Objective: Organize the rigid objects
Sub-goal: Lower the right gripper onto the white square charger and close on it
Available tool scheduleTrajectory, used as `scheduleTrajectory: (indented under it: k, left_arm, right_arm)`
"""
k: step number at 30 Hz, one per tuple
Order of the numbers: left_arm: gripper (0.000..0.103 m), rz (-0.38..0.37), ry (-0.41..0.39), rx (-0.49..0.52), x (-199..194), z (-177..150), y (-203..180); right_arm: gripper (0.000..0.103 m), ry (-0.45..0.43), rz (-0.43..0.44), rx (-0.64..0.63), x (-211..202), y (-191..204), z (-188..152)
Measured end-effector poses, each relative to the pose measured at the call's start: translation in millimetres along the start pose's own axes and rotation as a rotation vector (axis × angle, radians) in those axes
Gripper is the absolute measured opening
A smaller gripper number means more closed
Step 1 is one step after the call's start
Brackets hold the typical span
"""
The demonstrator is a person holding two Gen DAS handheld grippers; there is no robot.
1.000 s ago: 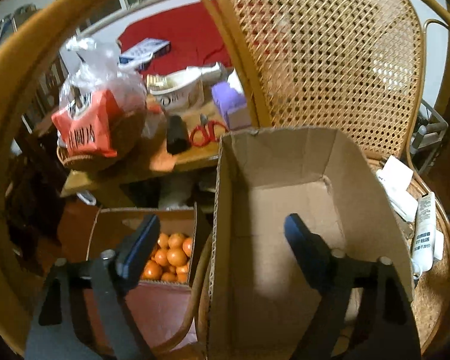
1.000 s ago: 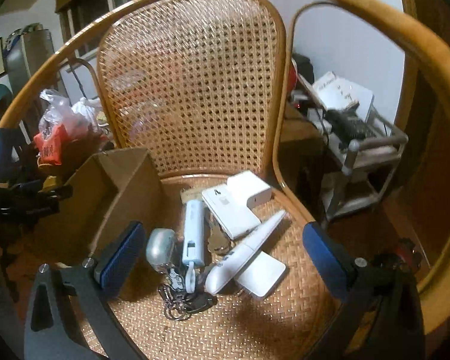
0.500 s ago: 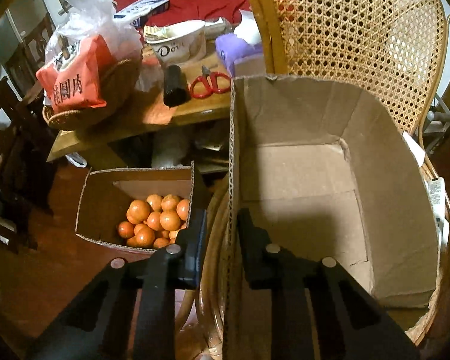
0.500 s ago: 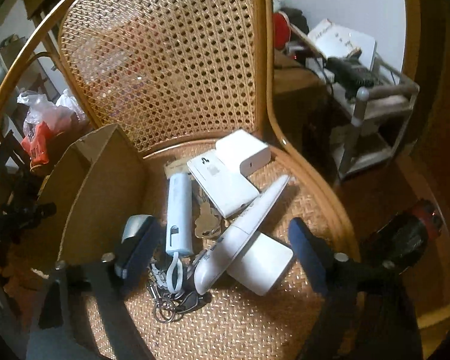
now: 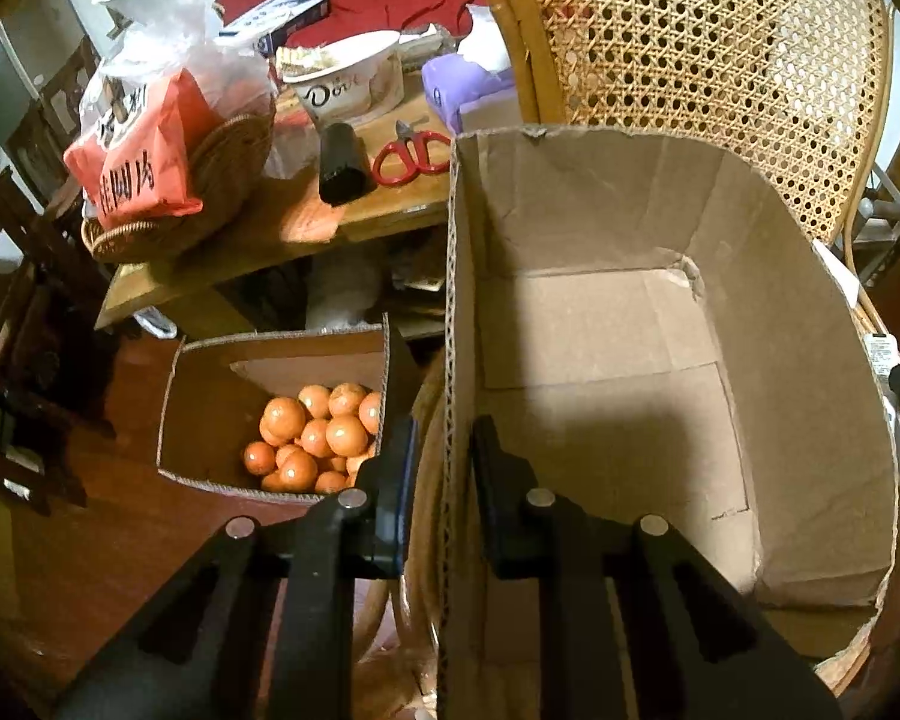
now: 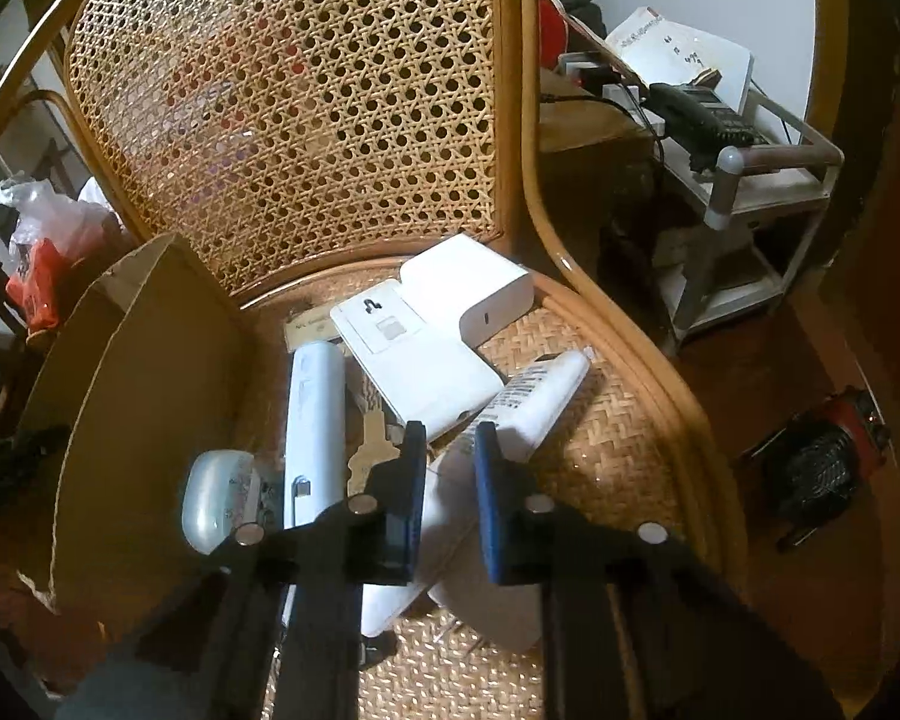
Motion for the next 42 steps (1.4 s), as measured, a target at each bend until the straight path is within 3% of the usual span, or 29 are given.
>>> scheduleTrajectory:
  k: [6,10,15,17,24,27,37,39,41,42]
  left_arm:
    - [0.016,0.002,-0.003,0.007,1,0,0]
    - [0.016,-0.006,-0.007,0.01,0,0,-1]
    - [0.016,-0.01,-0.002,0.013,1,-1,0]
    - [0.015,-0.016,-0.005,0.01,1,0,1]
    - [0.015,-0.008,-0.011,0.017,-1,0,2]
    - [0.016,-0.008,-0.014,0.018,-1,1,0]
    - [0.016,-0.002,-0.013,0.018,-2,0,0]
    - [0.016,0.0,-0.011,0.018,-1,0,0]
    - [0.016,-0.001,-0.009,0.019,-1,0,-1]
    - [0.016,0.0,-0.008,0.02,-1,0,-1]
  right_arm:
    - [0.017,-0.02,0.035,0.01,4,6,3]
    - [0.017,0.017,0.085,0.048,11,5,1]
    - [0.017,0.022,0.086,0.061,17,2,-1]
    - [0.001,0.021,0.081,0.063,15,2,-1]
    - [0.001,-0.063,0.056,0.024,-9,9,5]
    - [0.002,-0.006,0.07,0.028,-2,5,3]
    - [0.011,0.11,-0.083,0.018,5,-20,-13]
    - [0.021,0.116,-0.075,0.017,3,-21,-15]
    - [0.043,0.12,-0.065,0.025,1,-20,-16]
    - [0.047,0.122,-0.06,0.037,-1,-20,-17]
Point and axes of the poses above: each gripper's, at about its wrist camera, not at the fingertips, and x roughly the way its jaws point, y to its left, z to its top, the point moved 5 cm from there along x, roughly the way its jaws point, and after that the axes turned 2 degrees about z, right-handed, at the moved point
